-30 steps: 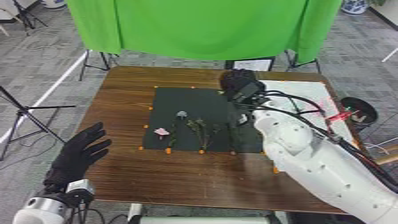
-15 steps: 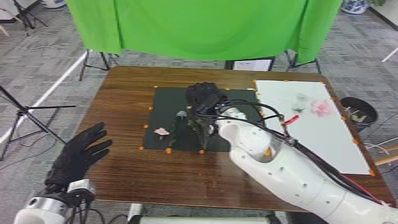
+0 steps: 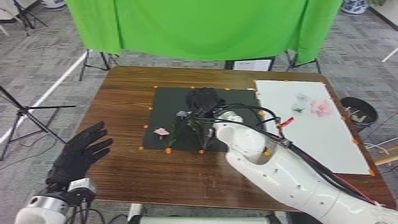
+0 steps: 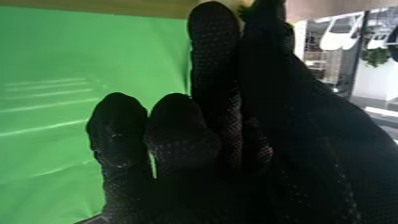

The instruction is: Arrange flowers

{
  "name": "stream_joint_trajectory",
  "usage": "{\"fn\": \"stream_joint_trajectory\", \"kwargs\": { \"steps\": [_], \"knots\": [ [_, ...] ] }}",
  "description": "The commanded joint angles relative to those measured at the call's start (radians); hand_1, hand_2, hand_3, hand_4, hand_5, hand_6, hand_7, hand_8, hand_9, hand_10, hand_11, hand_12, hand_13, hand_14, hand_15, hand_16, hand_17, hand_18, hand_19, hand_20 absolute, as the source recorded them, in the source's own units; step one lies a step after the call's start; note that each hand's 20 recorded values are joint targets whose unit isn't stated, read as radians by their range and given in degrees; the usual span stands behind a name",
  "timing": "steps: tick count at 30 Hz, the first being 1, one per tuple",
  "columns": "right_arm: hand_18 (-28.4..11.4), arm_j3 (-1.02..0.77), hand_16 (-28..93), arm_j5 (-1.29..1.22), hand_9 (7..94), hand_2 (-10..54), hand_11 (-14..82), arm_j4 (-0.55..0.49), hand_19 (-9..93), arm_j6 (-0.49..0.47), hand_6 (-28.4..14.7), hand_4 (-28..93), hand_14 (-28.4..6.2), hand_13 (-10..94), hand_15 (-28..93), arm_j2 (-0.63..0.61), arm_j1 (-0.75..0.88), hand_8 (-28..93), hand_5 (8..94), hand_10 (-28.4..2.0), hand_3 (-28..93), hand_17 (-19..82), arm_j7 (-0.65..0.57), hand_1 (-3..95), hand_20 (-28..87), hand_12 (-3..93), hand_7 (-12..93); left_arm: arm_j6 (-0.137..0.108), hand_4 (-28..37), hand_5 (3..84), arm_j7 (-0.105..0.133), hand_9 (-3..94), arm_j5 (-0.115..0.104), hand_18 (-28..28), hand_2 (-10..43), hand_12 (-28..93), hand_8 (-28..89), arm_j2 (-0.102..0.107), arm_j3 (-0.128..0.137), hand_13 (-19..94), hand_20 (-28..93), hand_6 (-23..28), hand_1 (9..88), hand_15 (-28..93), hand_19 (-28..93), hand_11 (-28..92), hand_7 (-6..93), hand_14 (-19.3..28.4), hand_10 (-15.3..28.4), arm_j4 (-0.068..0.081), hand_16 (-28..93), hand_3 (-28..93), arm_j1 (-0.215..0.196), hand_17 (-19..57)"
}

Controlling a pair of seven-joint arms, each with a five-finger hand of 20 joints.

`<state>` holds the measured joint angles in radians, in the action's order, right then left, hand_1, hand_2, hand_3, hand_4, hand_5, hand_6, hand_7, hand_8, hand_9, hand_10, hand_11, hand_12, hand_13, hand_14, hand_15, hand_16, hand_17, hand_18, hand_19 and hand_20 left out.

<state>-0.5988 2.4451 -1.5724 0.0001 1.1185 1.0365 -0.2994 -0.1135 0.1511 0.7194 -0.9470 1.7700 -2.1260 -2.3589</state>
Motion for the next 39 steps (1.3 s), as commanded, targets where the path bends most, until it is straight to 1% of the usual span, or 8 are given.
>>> {"fn": "stream_joint_trajectory", "kwargs": {
  "steps": [1,10,16,21,23,25,34,39],
  "knots": [
    [-19.0,-0.001,34,0.025,85.8,-9.5,11.4,0.004,93,-0.033,2.7,-28,-3.8,76,80,0.005,0.006,2,67.4,-2.8,82,43,-0.009,45.3,62,45.9,45,0.002,-23.4,30.2,-0.008,22.8,0.000,24.3,0.6,18,-9,-0.001,-0.002,19,8,4.6,27.3,32,43,20,19.0,17.1,12.2,0.004,0,68,-0.003,-9.6],
    [-19.0,-0.005,34,0.018,83.8,-9.5,13.8,0.006,93,-0.048,2.3,-28,-3.9,75,80,0.009,0.000,2,66.3,-3.5,79,42,-0.008,41.5,61,43.4,45,0.006,-23.7,30.1,-0.010,22.6,0.001,24.1,0.3,18,-9,0.000,-0.001,19,8,4.5,27.2,32,42,20,19.1,17.2,12.1,0.004,0,68,-0.003,-9.5],
    [-19.0,-0.013,34,0.012,79.1,-9.5,24.3,0.005,93,-0.051,1.9,-28,-4.2,74,81,0.008,-0.002,2,66.0,-5.9,78,41,-0.010,37.0,61,33.4,42,0.004,-23.8,30.1,-0.010,22.6,0.000,24.1,0.4,18,-9,0.000,-0.001,19,8,4.5,27.2,32,42,20,19.0,17.1,12.2,0.005,0,68,-0.004,-9.5],
    [-19.2,-0.067,34,-0.011,77.5,-9.5,28.0,-0.052,93,-0.051,1.9,-28,-4.5,74,81,-0.006,0.019,1,65.6,-6.7,80,41,-0.016,34.3,61,28.7,40,0.006,-23.8,30.1,-0.009,22.6,0.001,24.1,0.2,18,-9,-0.002,0.002,19,8,4.4,27.2,32,42,20,19.2,17.0,12.1,0.003,0,68,-0.006,-9.5],
    [-19.4,-0.101,34,-0.038,75.2,-9.5,29.7,-0.092,93,-0.041,2.1,-28,-4.8,73,81,-0.023,0.028,-5,64.8,-7.7,83,40,-0.023,30.6,61,25.5,37,0.005,-23.9,30.1,-0.011,22.6,0.001,24.1,0.1,18,-9,-0.004,0.005,19,8,4.4,27.2,32,42,20,19.3,17.0,12.1,0.002,0,69,-0.009,-9.5],
    [-19.6,-0.137,34,-0.086,72.6,-9.5,29.7,-0.135,93,-0.027,1.6,-28,-5.0,72,81,-0.048,0.035,-15,63.1,-8.0,84,39,-0.036,28.3,61,25.2,37,0.003,-24.0,30.1,-0.009,22.5,0.002,23.9,-0.2,18,-10,-0.006,0.007,19,8,4.3,27.0,32,42,20,19.4,16.7,12.1,0.000,0,69,-0.013,-9.4],
    [-19.1,-0.340,32,-0.140,59.3,-9.5,32.1,-0.257,93,-0.027,-1.2,-28,-6.9,64,82,-0.280,0.134,-15,51.6,-10.7,87,34,-0.171,27.7,57,26.1,36,0.000,-24.8,29.9,-0.009,22.0,0.001,23.5,-0.9,18,-10,-0.013,0.018,19,8,3.9,26.3,32,42,20,20.0,15.9,11.5,-0.007,0,71,-0.026,-9.2],
    [-19.8,-0.460,28,-0.175,45.0,-9.5,29.9,-0.224,90,-0.170,-4.5,-28,-9.3,55,81,-0.378,0.215,-15,40.2,-13.4,89,30,-0.335,28.2,56,25.2,35,-0.004,-25.0,29.9,-0.006,21.9,0.001,23.5,-0.9,18,-10,-0.019,0.022,19,8,3.9,26.4,32,41,20,20.1,15.9,11.4,-0.011,1,71,-0.036,-9.3]
  ]
}}
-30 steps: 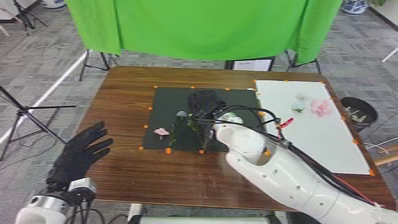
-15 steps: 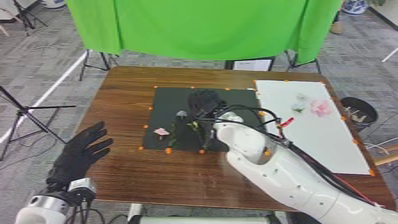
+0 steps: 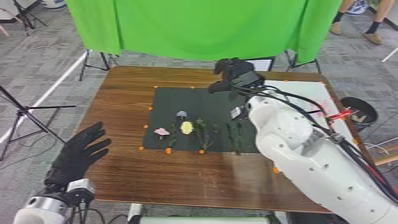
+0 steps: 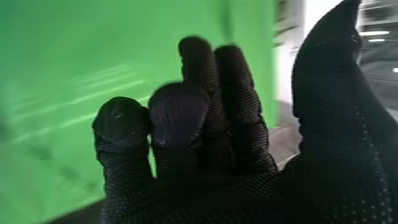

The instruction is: Arrange flowers

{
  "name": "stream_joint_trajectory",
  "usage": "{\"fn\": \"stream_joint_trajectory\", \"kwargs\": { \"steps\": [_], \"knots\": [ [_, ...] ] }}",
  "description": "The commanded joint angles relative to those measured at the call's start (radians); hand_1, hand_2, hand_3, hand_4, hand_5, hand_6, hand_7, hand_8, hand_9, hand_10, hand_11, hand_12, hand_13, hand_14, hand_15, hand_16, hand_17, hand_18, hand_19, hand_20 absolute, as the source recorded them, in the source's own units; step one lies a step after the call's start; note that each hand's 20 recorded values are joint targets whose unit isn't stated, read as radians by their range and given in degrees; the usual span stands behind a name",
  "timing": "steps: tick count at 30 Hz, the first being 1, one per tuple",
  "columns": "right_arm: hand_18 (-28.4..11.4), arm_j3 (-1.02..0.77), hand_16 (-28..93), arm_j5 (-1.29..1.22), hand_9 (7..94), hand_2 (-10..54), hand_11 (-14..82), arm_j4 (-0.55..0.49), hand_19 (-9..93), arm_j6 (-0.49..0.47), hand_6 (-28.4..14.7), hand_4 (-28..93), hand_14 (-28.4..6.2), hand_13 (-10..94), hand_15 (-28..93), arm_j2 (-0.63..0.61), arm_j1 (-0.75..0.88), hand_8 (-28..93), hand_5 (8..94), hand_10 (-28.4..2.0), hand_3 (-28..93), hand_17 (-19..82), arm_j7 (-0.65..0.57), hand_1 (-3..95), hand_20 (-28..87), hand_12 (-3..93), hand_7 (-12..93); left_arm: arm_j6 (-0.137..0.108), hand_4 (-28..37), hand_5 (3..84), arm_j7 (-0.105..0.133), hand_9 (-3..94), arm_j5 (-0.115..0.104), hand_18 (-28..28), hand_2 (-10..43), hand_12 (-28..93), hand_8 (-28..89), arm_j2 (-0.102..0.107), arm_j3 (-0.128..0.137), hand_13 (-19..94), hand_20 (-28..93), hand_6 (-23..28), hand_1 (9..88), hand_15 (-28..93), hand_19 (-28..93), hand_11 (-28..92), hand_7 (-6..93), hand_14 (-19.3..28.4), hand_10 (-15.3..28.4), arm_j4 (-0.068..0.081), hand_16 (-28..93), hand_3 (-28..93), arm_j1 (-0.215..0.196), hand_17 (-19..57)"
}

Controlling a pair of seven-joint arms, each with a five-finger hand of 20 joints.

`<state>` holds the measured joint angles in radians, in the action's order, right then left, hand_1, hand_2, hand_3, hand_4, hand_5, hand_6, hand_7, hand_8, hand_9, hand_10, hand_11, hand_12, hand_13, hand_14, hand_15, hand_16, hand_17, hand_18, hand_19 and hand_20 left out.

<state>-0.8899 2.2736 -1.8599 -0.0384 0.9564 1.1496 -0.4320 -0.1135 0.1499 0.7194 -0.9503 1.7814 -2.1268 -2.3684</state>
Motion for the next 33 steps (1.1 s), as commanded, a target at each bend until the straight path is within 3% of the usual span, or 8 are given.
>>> {"fn": "stream_joint_trajectory", "kwargs": {
  "steps": [1,3,7,13,27,33],
  "knots": [
    [-19.9,-0.190,27,-0.015,43.5,-9.5,29.1,0.074,90,-0.150,-5.1,-28,-9.6,54,81,-0.236,0.119,-14,38.7,-13.9,90,30,-0.217,28.1,56,25.0,35,-0.001,-25.0,29.9,-0.005,21.9,0.001,23.4,-0.9,18,-10,-0.014,0.009,19,8,3.9,26.4,32,41,20,20.2,15.9,11.4,-0.007,1,71,-0.022,-9.2],
    [-20.2,-0.233,26,-0.027,40.8,-9.5,27.2,0.095,89,-0.197,-6.5,-28,-10.0,51,81,-0.256,0.160,-14,36.5,-14.9,90,29,-0.233,28.0,56,24.3,34,-0.002,-25.0,29.9,-0.003,21.9,0.000,23.4,-1.0,18,-10,-0.014,0.012,19,8,3.9,26.3,32,41,20,20.2,15.9,11.4,-0.009,1,71,-0.026,-9.2],
    [-20.4,-0.287,25,-0.020,39.9,-9.5,25.0,0.127,89,-0.181,-7.6,-28,-10.1,51,81,-0.295,0.243,-13,35.2,-15.6,90,29,-0.210,29.2,55,23.1,32,0.001,-25.3,29.9,-0.005,22.0,0.001,23.4,-1.0,18,-10,-0.017,0.010,19,9,3.9,26.5,32,42,20,20.3,15.9,11.4,-0.008,1,71,-0.023,-9.2],
    [-20.5,-0.321,24,-0.014,43.0,-9.5,25.5,0.159,89,-0.167,-7.3,-28,-8.9,54,82,-0.311,0.291,-13,37.8,-13.4,91,29,-0.132,30.5,55,22.6,32,0.000,-25.3,30.0,-0.003,21.9,0.000,23.5,-0.9,18,-10,-0.017,0.013,19,9,3.9,26.5,32,42,20,20.3,16.0,11.3,-0.010,0,71,-0.028,-9.2],
    [-19.5,-0.218,25,0.047,46.5,-9.5,27.2,0.201,90,-0.068,-6.5,-28,-7.5,57,82,-0.287,0.222,-15,40.2,-12.7,90,31,-0.090,30.6,56,22.1,35,0.000,-25.2,29.9,-0.004,22.1,0.001,23.5,-1.0,18,-10,-0.018,0.010,19,9,3.9,26.4,32,42,21,20.3,15.9,11.4,-0.009,1,71,-0.026,-9.2],
    [-19.3,-0.167,25,0.051,47.7,-9.5,26.7,0.254,90,-0.033,-7.1,-28,-7.1,58,82,-0.269,0.179,-14,42.6,-12.8,89,31,-0.063,31.3,55,21.3,30,-0.001,-25.4,30.0,-0.006,22.1,0.000,23.5,-1.0,18,-10,-0.018,0.007,19,9,3.8,26.5,32,42,21,20.3,16.0,11.4,-0.007,1,71,-0.024,-9.3]
  ]
}}
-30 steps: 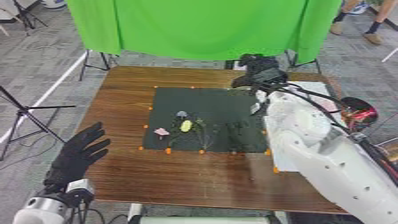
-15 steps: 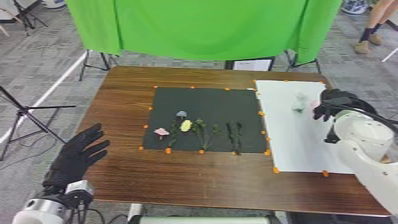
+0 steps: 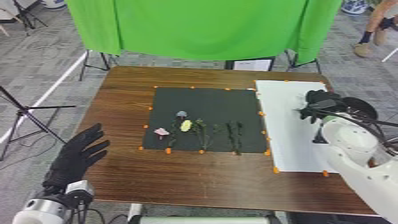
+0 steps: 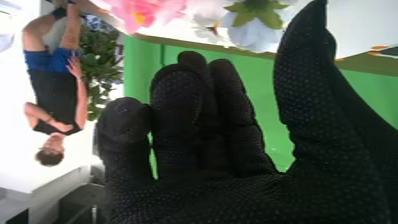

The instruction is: Arrange flowers

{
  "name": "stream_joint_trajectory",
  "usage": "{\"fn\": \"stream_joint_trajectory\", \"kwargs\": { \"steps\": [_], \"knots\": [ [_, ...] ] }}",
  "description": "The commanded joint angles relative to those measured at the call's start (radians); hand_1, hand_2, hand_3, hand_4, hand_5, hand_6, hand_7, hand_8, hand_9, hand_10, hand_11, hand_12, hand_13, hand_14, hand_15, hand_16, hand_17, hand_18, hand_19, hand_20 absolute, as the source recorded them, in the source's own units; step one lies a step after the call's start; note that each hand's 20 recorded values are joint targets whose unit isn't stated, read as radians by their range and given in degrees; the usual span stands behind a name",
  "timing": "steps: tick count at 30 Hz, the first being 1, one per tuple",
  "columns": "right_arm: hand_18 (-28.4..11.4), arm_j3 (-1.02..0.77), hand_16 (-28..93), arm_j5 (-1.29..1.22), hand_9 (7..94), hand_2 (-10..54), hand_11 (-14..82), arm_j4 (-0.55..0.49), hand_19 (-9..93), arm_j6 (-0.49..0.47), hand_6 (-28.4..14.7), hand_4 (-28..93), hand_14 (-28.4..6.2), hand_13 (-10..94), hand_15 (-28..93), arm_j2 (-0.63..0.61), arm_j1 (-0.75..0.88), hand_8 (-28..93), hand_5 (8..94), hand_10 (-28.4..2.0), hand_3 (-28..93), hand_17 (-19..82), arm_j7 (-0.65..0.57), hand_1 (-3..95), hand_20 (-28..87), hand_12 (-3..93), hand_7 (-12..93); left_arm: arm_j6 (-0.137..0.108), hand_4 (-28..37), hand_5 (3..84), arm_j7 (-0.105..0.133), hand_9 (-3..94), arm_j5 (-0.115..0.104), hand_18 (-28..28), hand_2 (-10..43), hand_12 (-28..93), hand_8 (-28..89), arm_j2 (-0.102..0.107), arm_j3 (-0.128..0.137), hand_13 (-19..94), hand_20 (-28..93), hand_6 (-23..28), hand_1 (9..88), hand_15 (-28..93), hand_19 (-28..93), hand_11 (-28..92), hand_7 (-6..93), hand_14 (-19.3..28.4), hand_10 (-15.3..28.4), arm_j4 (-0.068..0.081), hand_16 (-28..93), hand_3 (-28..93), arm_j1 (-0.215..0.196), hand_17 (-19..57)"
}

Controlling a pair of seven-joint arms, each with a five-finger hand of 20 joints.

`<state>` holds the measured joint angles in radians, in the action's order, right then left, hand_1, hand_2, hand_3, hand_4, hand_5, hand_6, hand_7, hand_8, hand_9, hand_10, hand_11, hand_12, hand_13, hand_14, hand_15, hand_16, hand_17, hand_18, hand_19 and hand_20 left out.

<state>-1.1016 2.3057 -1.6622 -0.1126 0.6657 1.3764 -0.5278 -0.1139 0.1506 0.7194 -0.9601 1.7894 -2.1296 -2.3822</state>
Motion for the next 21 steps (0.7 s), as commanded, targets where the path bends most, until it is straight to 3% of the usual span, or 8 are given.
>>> {"fn": "stream_joint_trajectory", "kwargs": {
  "steps": [1,12,14,16,18,21],
  "knots": [
    [-19.1,0.054,25,0.021,47.8,-9.5,26.7,0.065,90,0.044,-7.2,-28,-6.9,58,82,0.024,-0.056,-14,42.8,-12.8,89,31,0.042,31.8,55,21.2,30,0.001,-25.4,30.0,-0.006,22.1,0.000,23.5,-1.0,18,-10,-0.008,-0.001,19,9,3.8,26.4,32,42,21,20.3,16.0,11.4,-0.004,1,71,-0.009,-9.3],
    [-18.2,0.129,25,0.041,50.7,-9.5,26.4,0.120,90,0.091,-5.3,-28,-6.0,60,82,0.051,-0.116,-14,44.5,-11.6,89,32,0.117,33.6,55,21.0,32,-0.001,-25.5,30.1,-0.004,22.3,0.000,23.5,-1.1,18,-10,-0.008,-0.004,19,9,3.8,26.3,32,42,21,20.5,15.9,11.5,-0.004,0,71,-0.006,-9.2],
    [-18.2,0.139,27,0.053,56.4,-9.5,27.3,0.127,91,0.120,-2.4,-28,-5.6,63,80,0.052,-0.114,-17,48.5,-10.2,89,34,0.121,36.1,55,21.7,35,-0.002,-25.4,30.1,-0.007,22.3,0.000,23.5,-1.1,18,-10,-0.009,-0.002,19,9,3.8,26.3,32,42,21,20.6,15.9,11.5,-0.005,0,71,-0.007,-9.2],
    [-18.2,0.133,28,0.050,65.2,-9.5,22.8,0.125,92,0.105,0.3,-28,-4.9,66,79,0.052,-0.110,-9,53.1,-7.1,86,36,0.128,41.0,54,28.7,39,-0.003,-25.6,30.2,-0.007,22.3,0.000,23.5,-1.0,18,-10,-0.010,-0.002,19,9,3.9,26.4,32,42,21,20.6,15.9,11.5,-0.004,1,71,-0.007,-9.2],
    [-18.2,0.126,30,0.053,81.2,-9.5,15.6,0.121,93,0.067,3.1,-28,-3.7,72,78,0.053,-0.106,-1,62.9,-3.1,82,39,0.126,49.0,55,42.0,47,-0.005,-25.6,30.2,-0.010,22.3,0.000,23.4,-1.1,18,-10,-0.010,-0.002,19,9,3.9,26.4,32,42,21,20.6,15.9,11.5,-0.003,1,71,-0.006,-9.2],
    [-18.2,0.129,31,0.060,85.5,-9.5,13.6,0.132,93,0.073,3.8,-28,-3.2,74,78,0.051,-0.103,2,66.5,-2.0,83,41,0.143,52.0,56,46.5,48,-0.005,-25.6,30.2,-0.010,22.3,0.001,23.4,-1.0,18,-10,-0.012,0.000,19,9,3.9,26.3,32,42,21,20.5,15.9,11.5,-0.004,1,71,-0.010,-9.2]
  ]
}}
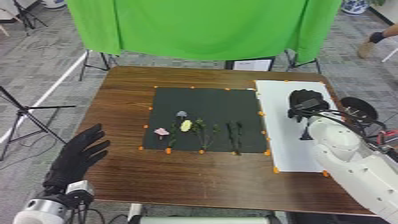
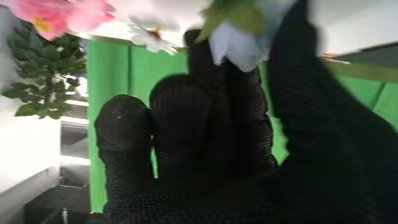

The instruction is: Arrange flowers

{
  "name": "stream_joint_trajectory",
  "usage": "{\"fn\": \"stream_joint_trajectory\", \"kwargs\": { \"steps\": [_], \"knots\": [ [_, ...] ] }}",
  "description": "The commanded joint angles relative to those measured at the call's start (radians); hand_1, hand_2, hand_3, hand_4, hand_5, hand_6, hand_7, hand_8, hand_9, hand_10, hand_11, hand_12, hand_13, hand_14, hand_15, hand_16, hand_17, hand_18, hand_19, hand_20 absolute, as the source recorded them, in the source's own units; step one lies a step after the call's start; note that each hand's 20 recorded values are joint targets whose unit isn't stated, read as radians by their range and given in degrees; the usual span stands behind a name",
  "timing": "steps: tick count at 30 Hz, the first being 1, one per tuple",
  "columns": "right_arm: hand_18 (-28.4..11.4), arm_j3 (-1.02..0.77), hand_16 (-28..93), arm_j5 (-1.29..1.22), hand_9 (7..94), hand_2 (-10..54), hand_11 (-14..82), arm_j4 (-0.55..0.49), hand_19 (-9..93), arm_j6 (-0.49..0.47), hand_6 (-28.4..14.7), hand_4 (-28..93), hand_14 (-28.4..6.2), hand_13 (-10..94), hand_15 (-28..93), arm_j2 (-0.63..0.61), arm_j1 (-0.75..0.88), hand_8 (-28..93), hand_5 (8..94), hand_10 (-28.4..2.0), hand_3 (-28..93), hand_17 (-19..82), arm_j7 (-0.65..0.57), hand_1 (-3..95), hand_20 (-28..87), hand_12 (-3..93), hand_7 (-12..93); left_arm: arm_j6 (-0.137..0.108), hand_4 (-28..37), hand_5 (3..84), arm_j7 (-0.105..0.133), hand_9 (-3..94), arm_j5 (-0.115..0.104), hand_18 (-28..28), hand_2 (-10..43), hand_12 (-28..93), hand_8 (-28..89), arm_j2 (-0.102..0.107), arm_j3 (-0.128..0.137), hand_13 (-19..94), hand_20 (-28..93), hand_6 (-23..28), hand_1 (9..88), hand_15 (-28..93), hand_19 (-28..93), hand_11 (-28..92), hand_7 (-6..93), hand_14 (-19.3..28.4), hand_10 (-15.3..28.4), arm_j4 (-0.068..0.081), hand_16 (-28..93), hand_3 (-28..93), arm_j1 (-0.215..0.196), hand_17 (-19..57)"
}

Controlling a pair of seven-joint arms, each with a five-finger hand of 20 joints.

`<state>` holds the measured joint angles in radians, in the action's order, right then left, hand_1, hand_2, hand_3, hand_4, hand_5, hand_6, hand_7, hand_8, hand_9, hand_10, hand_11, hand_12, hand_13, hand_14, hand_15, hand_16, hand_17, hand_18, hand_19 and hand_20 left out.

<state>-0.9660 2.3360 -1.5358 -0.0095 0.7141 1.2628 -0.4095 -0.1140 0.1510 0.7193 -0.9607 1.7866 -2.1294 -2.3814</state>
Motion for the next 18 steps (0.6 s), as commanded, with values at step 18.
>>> {"fn": "stream_joint_trajectory", "kwargs": {
  "steps": [18],
  "knots": [
    [-19.0,-0.011,33,-0.132,89.9,-9.5,13.8,-0.256,93,0.169,2.6,-28,-3.1,77,77,0.073,0.060,-1,73.1,-2.6,86,44,0.110,52.3,57,48.0,47,0.009,-25.4,30.2,-0.017,22.2,0.001,23.4,-1.0,18,-10,0.003,-0.005,19,8,3.9,26.3,32,42,21,20.5,15.8,11.4,0.001,0,71,0.003,-9.2]
  ]
}}
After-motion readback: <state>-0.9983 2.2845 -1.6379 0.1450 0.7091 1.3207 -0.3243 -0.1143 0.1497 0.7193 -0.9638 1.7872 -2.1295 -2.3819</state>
